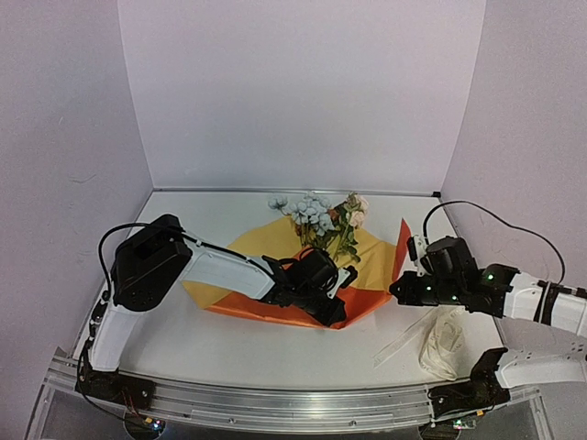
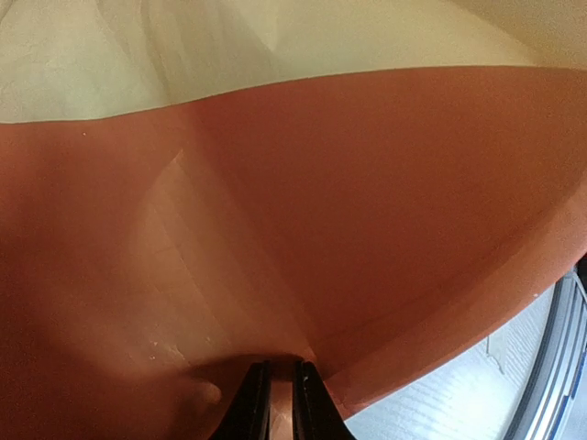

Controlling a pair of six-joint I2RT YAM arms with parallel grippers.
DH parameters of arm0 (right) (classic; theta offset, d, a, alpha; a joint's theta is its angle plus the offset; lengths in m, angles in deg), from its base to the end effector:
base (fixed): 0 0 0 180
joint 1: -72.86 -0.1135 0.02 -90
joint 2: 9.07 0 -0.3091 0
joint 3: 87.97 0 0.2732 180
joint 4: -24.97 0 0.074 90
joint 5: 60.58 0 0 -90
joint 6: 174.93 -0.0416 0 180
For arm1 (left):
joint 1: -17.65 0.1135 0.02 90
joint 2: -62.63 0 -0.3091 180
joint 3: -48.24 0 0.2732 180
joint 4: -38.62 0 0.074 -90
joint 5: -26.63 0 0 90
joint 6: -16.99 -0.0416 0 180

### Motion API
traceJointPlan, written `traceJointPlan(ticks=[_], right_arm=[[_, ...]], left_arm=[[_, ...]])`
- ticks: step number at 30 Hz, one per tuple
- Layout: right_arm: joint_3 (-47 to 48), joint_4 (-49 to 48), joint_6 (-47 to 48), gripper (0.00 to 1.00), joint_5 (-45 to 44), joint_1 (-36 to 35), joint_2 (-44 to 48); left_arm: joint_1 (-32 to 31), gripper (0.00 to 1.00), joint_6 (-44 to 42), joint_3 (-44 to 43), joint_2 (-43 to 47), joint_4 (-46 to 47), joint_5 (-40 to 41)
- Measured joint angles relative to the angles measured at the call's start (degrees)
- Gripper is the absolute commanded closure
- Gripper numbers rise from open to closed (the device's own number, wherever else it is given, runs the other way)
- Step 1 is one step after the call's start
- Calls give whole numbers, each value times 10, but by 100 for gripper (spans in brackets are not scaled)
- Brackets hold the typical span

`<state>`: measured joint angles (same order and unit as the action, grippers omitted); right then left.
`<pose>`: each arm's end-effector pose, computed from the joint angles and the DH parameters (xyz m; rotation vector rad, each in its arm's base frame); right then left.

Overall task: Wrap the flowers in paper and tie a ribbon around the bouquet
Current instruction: Fold the one-fourth-folded wrapping paper at the center of the board.

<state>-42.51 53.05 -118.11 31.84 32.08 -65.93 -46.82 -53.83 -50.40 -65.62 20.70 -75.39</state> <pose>0.1564 0.1372 0.2448 -0.1803 2.3589 0.7114 0.2190 -0.4787 0.1367 1.0936 2.3465 -0.8732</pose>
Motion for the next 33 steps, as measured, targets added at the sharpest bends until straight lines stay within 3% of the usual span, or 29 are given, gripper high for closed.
traceJointPlan(ticks=[13, 23, 29, 33], right_arm=[[9, 19, 11, 100, 66, 60, 4], [55, 25, 19, 100, 133, 62, -31], [56, 33, 27, 100, 140, 70, -47], [61, 43, 33, 100, 142, 71, -51]], left_arm=[[2, 89, 49, -137, -90, -4, -19], [8, 83, 64, -141, -93, -3, -23], [25, 78, 64, -82, -25, -18, -12], [43, 77, 63, -13, 72, -29, -8]])
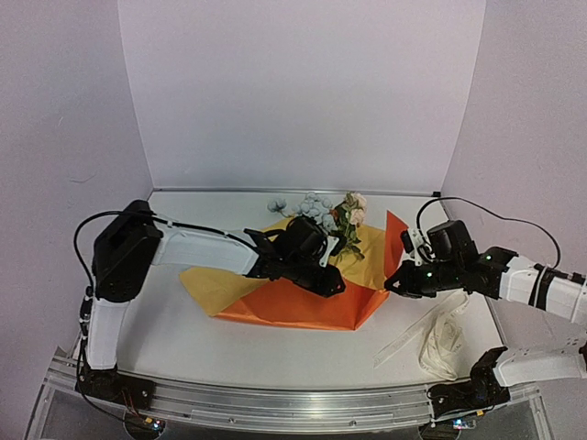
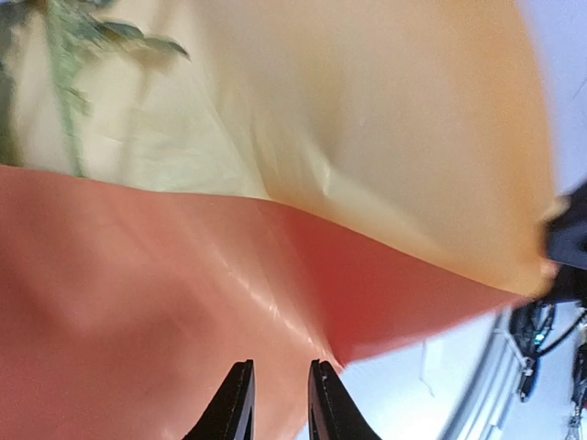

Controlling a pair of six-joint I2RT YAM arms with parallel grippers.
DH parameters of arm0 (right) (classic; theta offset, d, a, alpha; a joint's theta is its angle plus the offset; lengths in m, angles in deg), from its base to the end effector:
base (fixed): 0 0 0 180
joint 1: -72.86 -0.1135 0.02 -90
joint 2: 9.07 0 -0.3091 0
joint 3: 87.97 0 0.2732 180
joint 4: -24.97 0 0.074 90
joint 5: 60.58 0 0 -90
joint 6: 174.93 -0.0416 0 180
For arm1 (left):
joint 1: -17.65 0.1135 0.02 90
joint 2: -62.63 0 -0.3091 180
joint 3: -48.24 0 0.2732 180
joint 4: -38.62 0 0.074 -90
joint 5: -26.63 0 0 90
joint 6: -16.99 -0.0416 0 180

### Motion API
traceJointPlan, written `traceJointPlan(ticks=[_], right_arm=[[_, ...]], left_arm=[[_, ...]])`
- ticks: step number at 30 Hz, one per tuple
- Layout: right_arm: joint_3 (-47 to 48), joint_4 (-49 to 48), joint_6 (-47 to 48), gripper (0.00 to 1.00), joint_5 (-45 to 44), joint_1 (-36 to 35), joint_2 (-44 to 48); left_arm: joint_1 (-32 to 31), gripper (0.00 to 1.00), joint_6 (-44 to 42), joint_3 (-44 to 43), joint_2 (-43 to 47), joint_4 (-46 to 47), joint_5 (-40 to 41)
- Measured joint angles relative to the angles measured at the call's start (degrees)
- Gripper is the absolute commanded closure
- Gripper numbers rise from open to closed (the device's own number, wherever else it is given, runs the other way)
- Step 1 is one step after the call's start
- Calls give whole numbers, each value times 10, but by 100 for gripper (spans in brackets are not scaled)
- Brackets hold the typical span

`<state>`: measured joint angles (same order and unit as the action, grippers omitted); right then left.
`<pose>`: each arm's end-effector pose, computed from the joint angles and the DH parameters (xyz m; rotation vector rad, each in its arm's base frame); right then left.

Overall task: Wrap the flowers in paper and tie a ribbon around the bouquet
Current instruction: Fold the one-fourth-folded wrapping paper at the center of the board.

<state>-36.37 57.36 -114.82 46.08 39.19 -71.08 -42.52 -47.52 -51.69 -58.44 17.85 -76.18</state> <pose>0.1825 0.1359 0.2597 -0.2372 2.4409 0.8678 0.2505 -0.4553 0.2032 0.8646 2.3489 -0.9640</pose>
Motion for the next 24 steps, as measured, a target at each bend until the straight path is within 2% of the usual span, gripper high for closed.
traceJointPlan(ticks=[4, 8, 15, 24], right_arm=[[2, 8, 4, 100, -1, 1, -4], [9, 26, 13, 100, -3, 9, -8], [12, 49, 17, 100, -5, 51, -9], [12, 74, 27, 100, -4, 92, -8]], left_arm=[[19, 78, -1, 81, 105, -12, 1], [33, 84, -3, 164, 177, -39, 1], [30, 86, 1, 270, 186, -85, 9], [34, 87, 1, 281, 186, -94, 40]])
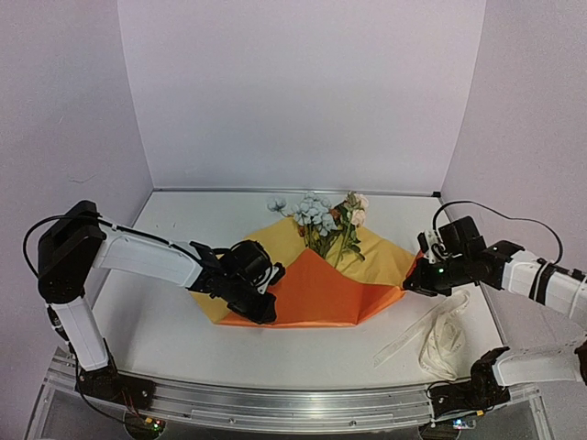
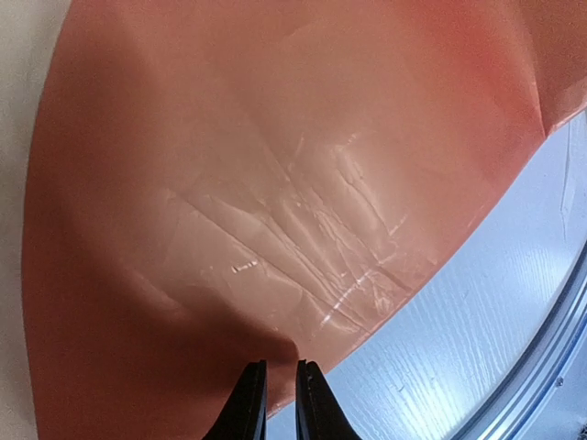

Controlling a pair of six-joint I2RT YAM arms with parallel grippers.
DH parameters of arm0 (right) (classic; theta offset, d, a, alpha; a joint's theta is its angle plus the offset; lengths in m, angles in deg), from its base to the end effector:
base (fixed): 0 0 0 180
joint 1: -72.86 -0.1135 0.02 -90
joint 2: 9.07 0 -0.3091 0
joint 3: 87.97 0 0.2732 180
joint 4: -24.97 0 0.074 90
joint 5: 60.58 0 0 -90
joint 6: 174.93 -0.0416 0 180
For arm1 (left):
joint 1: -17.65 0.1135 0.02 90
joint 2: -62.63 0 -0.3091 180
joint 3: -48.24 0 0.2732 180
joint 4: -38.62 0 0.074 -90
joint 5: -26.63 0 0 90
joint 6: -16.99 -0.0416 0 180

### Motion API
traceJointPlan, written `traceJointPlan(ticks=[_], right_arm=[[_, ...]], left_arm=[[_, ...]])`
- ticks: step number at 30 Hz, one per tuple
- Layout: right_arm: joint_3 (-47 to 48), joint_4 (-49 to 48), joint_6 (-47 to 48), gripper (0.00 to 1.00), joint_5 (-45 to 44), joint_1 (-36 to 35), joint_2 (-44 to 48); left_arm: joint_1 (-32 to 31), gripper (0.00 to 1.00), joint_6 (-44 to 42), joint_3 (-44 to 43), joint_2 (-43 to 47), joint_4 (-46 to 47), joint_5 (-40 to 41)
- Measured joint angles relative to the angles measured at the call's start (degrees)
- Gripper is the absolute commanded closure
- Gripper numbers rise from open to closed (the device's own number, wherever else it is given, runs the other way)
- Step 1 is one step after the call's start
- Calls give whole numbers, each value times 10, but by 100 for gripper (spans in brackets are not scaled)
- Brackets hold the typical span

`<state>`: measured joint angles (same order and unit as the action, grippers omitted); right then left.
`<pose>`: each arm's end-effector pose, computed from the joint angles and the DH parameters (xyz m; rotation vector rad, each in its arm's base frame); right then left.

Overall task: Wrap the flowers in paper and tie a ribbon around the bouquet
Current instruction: Fold the one-fourth-folded wrapping paper at the center of the board.

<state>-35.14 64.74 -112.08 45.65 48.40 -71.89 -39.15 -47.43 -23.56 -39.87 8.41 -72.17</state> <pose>0.1968 0.1023 0.2541 -0.0728 2.5348 0.7289 0.2015 -0.3196 0.1752 0.8041 2.6712 -0.6380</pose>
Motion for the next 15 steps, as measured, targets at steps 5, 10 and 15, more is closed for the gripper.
traceJointPlan(ticks=[5, 10, 15], right_arm=[[0, 8, 1, 100, 10, 4, 4], [4, 11, -6, 100, 29, -1, 4], [33, 9, -17, 100, 32, -44, -4]], left_arm=[[6, 88, 0, 7, -2, 6, 6], [7, 89, 0, 11, -24, 18, 4], [7, 89, 0, 11, -30, 40, 0]])
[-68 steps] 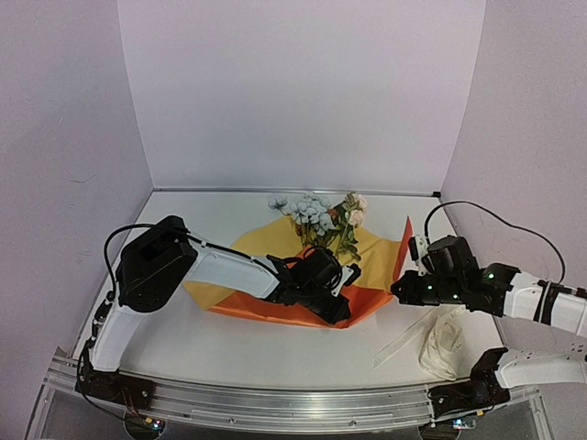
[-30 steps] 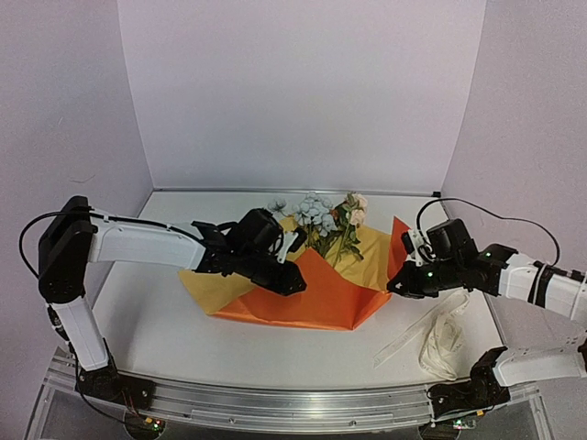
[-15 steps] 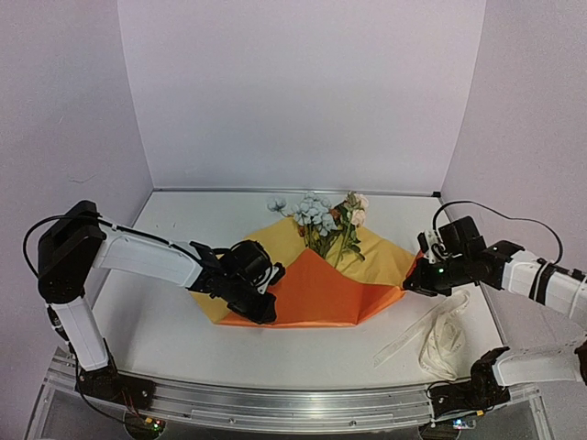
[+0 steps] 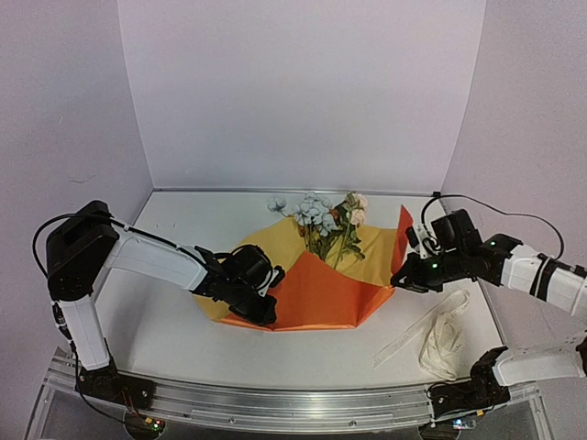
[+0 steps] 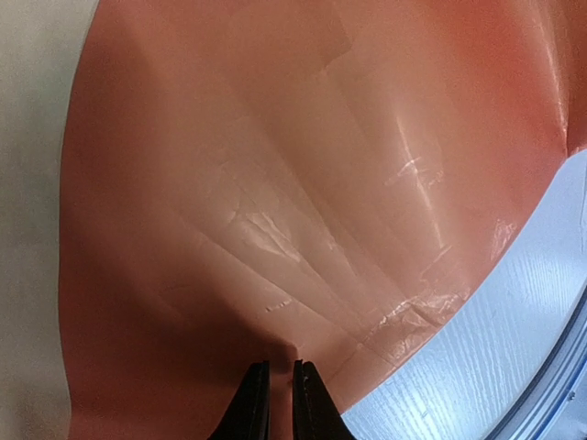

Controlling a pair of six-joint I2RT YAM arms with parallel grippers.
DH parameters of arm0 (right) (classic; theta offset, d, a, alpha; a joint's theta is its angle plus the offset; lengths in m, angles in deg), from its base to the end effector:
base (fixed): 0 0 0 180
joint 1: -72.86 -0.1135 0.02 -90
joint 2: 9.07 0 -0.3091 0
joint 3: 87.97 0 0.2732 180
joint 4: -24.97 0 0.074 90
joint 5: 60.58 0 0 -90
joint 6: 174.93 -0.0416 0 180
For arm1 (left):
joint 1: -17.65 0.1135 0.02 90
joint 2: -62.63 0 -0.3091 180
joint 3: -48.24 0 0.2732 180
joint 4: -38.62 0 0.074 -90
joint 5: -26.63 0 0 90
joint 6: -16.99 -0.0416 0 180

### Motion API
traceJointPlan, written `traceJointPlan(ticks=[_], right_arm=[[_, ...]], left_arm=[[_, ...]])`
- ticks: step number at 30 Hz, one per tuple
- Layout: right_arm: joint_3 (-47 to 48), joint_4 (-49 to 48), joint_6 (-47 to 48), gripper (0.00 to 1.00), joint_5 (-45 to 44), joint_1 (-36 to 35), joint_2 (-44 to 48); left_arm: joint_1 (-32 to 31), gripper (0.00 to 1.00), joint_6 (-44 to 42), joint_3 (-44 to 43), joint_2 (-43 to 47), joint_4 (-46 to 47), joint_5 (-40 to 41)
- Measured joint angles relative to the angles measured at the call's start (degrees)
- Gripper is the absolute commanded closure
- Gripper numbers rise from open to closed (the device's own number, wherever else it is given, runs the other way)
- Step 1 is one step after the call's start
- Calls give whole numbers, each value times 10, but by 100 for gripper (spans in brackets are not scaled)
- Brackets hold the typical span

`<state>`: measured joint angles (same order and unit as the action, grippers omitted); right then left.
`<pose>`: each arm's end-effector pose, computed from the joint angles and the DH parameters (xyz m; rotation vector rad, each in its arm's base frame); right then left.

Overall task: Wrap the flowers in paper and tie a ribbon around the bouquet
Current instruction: Fold the one-fourth-folded wrapping paper at the center of the board.

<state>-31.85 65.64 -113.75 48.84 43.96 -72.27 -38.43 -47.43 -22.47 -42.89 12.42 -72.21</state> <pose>0.1928 0.1222 0.2719 -0.1685 2.5226 0.8485 0.2083 -0.3212 0.1547 0.7873 2.6759 -0.6345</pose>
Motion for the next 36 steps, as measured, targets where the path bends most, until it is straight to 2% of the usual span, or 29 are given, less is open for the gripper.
traceJointPlan(ticks=[6, 16, 21, 26, 32, 36], right_arm=[[61, -25, -28, 100, 4, -64, -61], [192, -153, -145, 100, 68, -108, -303], [251, -184, -183, 100, 97, -123, -391], [268, -204, -196, 100, 122, -135, -430], [268, -207, -194, 100, 141, -136, -458], [268, -208, -190, 100, 149, -136, -467]], left_arm=[[0, 89, 0, 2, -2, 10, -2], [0, 89, 1, 9, -2, 31, -1], [0, 86, 1, 12, -1, 35, 0], [4, 81, 6, 17, 8, 30, -1], [34, 76, 19, 23, 60, 9, -19], [67, 66, 32, 15, 95, 5, -47]])
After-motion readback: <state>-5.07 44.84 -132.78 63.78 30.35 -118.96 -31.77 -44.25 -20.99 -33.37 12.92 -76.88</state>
